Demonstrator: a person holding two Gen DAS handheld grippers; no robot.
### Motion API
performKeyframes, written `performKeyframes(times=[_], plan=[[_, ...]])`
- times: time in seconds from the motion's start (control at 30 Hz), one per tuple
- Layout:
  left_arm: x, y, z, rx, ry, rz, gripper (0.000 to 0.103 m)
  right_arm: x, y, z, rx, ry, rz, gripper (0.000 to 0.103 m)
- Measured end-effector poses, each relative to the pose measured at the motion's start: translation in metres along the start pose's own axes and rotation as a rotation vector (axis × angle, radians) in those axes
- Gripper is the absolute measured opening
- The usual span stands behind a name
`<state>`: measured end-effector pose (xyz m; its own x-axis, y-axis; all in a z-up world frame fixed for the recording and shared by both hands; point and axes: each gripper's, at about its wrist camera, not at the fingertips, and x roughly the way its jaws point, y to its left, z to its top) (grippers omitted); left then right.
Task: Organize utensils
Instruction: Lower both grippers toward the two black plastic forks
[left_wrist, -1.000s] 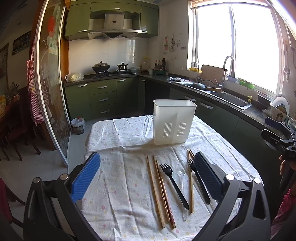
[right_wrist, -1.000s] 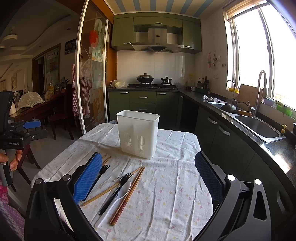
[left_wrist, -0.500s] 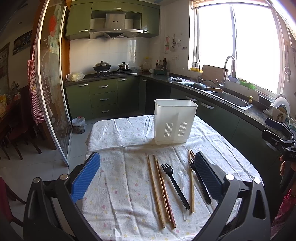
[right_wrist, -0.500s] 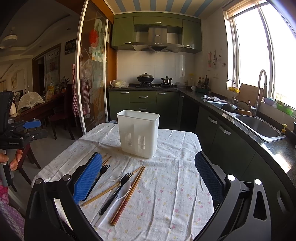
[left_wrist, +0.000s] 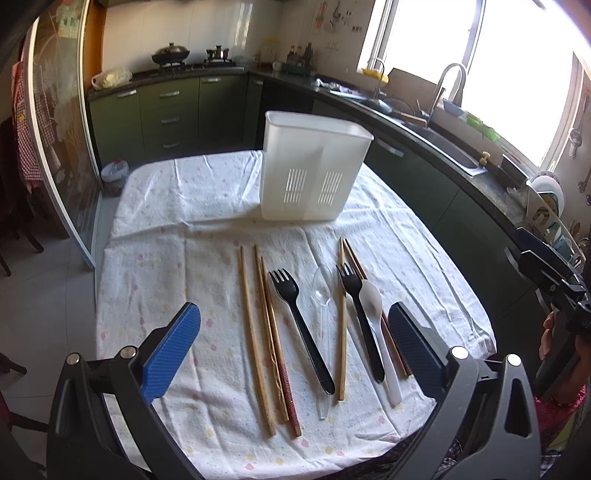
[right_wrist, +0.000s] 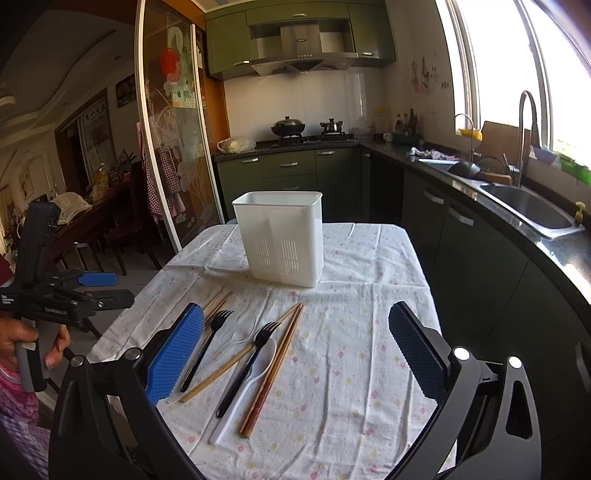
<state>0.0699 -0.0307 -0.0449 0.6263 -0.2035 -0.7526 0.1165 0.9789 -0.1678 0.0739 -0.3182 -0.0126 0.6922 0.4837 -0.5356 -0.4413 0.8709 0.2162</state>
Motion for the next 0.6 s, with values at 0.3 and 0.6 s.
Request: performKeyframes(times=[0.3,0.6], plan=[[0.105,0.001,0.008,-0.117,0.304,-0.040,0.078,0.040,-0.019,-0.004,0.172,0.178,0.123,0.099],[0.140,-0.003,0.009,-0.158,0.404,-0.008,0.065,0.079,-0.002,-0.006,0.155,0.283,0.167,0.059]])
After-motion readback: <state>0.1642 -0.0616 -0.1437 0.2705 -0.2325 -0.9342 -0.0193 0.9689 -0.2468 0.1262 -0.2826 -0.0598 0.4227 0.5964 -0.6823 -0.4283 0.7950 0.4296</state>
